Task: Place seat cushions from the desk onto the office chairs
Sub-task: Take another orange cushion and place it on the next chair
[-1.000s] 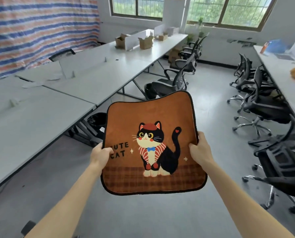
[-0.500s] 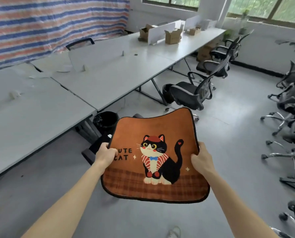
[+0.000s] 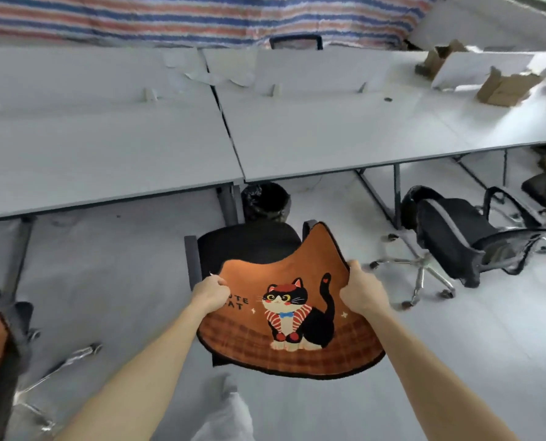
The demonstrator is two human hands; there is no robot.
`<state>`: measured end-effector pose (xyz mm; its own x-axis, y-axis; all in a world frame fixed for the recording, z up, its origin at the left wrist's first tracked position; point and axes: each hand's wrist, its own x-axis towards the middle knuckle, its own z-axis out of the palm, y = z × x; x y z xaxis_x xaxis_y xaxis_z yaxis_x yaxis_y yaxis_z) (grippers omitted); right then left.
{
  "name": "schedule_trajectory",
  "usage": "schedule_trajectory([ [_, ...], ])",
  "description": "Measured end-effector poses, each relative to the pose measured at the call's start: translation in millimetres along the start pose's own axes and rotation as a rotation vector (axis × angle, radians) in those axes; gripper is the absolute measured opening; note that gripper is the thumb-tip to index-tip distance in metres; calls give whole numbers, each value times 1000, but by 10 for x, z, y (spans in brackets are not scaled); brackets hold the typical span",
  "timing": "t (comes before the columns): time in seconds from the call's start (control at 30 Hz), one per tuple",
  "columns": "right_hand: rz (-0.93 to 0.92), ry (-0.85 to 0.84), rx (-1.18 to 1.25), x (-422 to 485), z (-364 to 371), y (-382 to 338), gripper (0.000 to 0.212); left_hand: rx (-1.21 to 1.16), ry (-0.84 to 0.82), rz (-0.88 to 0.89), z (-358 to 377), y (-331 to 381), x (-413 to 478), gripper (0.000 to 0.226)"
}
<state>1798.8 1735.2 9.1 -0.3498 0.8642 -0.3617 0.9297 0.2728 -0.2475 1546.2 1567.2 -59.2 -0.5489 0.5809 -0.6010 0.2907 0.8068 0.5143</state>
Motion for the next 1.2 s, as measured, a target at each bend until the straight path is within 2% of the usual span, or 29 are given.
schedule_trajectory([
  [0.13, -67, -83, -153, 601, 82, -153, 59, -8, -4, -81, 38, -71, 334, 42],
  [0.3, -67, -171, -207, 1297, 293, -339, 55, -73, 5, -169, 12, -192, 856, 43],
  [0.43, -53, -195, -142, 1903, 561, -423, 52, -160, 40, -241, 71, -202, 1400, 50],
  [0.57, -20, -160, -40, 2545, 901, -480, 48, -224, 145, -263, 292, -128, 1967, 48],
  [0.73, 63, -102, 216, 3305, 1521, -499, 50, -154, 284, -265, 638, -62, 2662, 44],
  [0.87, 123, -148, 336, 3771, 2103, -398, 52, -122, 330, -351, 973, -214, 3083, 45],
  [1.07, 231, -229, 332, 4124, 2919, -11, 48, -108, 344, -515, 1573, -690, 3423, 48],
  [1.2, 174, -200, 334, 4206, 3044, 82, 42, -102, 384, -561, 1761, -790, 3521, 45],
])
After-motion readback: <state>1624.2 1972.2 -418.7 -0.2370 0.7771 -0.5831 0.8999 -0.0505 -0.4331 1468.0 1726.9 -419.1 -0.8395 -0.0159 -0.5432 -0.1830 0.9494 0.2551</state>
